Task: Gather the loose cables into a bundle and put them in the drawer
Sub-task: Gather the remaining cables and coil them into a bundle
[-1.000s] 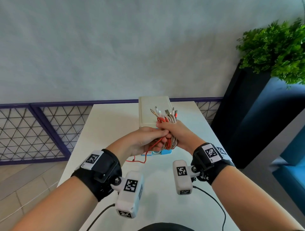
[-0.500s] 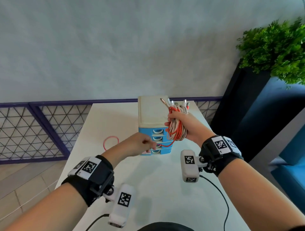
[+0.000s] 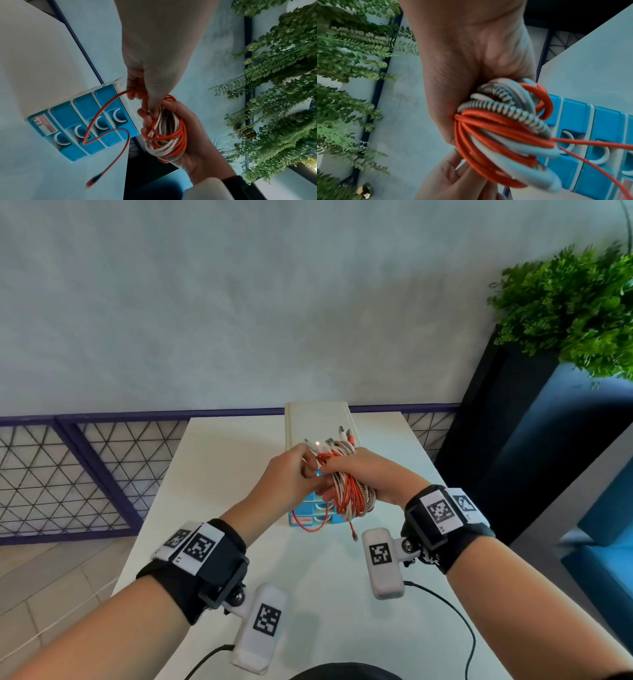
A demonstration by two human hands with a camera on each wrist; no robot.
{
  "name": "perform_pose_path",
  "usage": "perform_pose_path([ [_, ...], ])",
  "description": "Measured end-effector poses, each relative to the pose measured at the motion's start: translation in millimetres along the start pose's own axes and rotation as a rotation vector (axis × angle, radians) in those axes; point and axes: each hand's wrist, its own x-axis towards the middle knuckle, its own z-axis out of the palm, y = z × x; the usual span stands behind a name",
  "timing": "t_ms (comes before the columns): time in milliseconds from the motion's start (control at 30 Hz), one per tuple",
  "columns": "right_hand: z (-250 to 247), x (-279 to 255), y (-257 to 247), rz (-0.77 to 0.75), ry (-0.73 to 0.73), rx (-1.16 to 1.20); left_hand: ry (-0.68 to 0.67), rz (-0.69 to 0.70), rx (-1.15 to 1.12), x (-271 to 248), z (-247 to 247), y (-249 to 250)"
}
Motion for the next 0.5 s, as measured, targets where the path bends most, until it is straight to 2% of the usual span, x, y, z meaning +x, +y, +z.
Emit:
perform_pose_path([
  [67, -3.1, 1.4, 1.3, -0.027, 0.068, -0.028, -0.122, -0.083, 0.002, 2.4, -3.5, -3.0],
  [100, -6.5, 2.9, 2.7, -0.031, 0.118, -0.028, -0.205, -0.154, -0.079, 2.4, -6.0, -6.0],
  [167, -16.5, 5.6, 6.0, -0.044, 0.219, -0.044, -0.316, -0.325, -0.382, -1.6, -14.2, -11.0],
  [267, -32.6, 10.4, 11.6, -0.07, 0.31, -0.01, -0.35, -0.479, -0.758, -8.5, -31.0, -18.7],
  [400, -30.7, 12.7, 16.8, -0.036, 0.333, -0.021, -0.363, -0.451, -0.934, -12.4, -34.3, -15.0],
  [500, -17.3, 13.7, 14.3, -0.027, 0.306, -0.007, -0.371, -0.404, -0.897, -12.8, -23.4, 5.8],
])
